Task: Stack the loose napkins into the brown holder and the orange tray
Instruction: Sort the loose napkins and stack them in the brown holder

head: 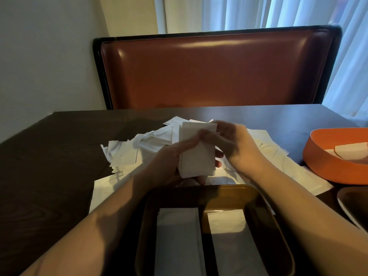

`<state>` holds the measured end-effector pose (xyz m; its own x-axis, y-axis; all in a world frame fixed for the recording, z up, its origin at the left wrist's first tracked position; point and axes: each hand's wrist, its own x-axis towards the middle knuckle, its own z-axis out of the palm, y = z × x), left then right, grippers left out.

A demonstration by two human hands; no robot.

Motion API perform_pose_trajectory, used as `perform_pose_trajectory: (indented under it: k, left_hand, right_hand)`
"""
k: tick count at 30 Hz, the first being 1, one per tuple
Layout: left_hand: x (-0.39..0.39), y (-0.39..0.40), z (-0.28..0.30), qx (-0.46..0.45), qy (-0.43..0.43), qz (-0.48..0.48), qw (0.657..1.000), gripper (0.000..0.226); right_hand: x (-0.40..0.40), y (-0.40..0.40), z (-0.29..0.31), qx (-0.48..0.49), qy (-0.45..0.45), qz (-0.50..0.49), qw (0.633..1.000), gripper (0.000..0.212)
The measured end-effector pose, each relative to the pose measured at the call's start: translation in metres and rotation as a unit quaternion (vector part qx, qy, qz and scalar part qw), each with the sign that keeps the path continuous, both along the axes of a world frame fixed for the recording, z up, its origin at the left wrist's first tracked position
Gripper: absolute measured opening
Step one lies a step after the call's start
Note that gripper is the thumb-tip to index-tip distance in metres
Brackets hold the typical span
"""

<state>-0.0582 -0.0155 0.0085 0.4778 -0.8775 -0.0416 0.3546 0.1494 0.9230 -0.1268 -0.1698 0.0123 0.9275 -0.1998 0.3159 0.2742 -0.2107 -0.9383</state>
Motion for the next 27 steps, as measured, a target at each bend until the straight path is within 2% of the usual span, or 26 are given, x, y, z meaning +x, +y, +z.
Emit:
perform_pose_trajectory:
  k: [3, 5, 9, 12, 16, 20, 22, 25, 27]
  left_hand:
    - [0.003, -0.001, -0.002, -0.014, 0.018, -0.006, 1.000, 0.031]
    - [0.005, -0.002, -0.001, -0.025, 0.027, 0.001, 0.999, 0.031]
    - [0.006, -0.002, 0.002, -0.057, 0.037, 0.081, 0.994, 0.034]
    - [0.009, 0.004, 0.004, -0.094, 0.062, 0.126, 0.986, 0.030]
    - [0.012, 0.011, 0.006, -0.115, 0.091, 0.158, 0.977, 0.034]
    - [0.014, 0.013, 0.005, -0.108, 0.105, 0.174, 0.973, 0.038]
    - [0.016, 0.013, 0.005, -0.104, 0.109, 0.180, 0.972, 0.039]
    - [0.019, 0.014, 0.005, -0.105, 0.112, 0.179, 0.972, 0.040]
    - [0.021, 0.014, 0.004, -0.104, 0.112, 0.177, 0.972, 0.040]
  right_hand:
    - [0.001, -0.003, 0.000, 0.036, -0.032, -0.045, 0.998, 0.026]
    - [0.002, -0.005, -0.001, 0.023, -0.042, -0.081, 0.996, 0.029]
    - [0.012, -0.025, -0.006, 0.054, -0.056, -0.235, 0.969, 0.024]
    - [0.019, -0.040, -0.008, 0.044, -0.031, -0.281, 0.958, 0.023]
    - [0.034, -0.043, -0.015, -0.108, 0.032, -0.244, 0.963, 0.023]
    - [0.057, -0.051, -0.026, -0.287, 0.143, -0.230, 0.919, 0.016]
    - [0.065, -0.051, -0.024, -0.282, 0.170, -0.202, 0.922, 0.016]
    - [0.074, -0.046, -0.015, -0.201, 0.192, -0.107, 0.955, 0.029]
    - [0.080, -0.045, -0.012, -0.210, 0.196, -0.077, 0.955, 0.030]
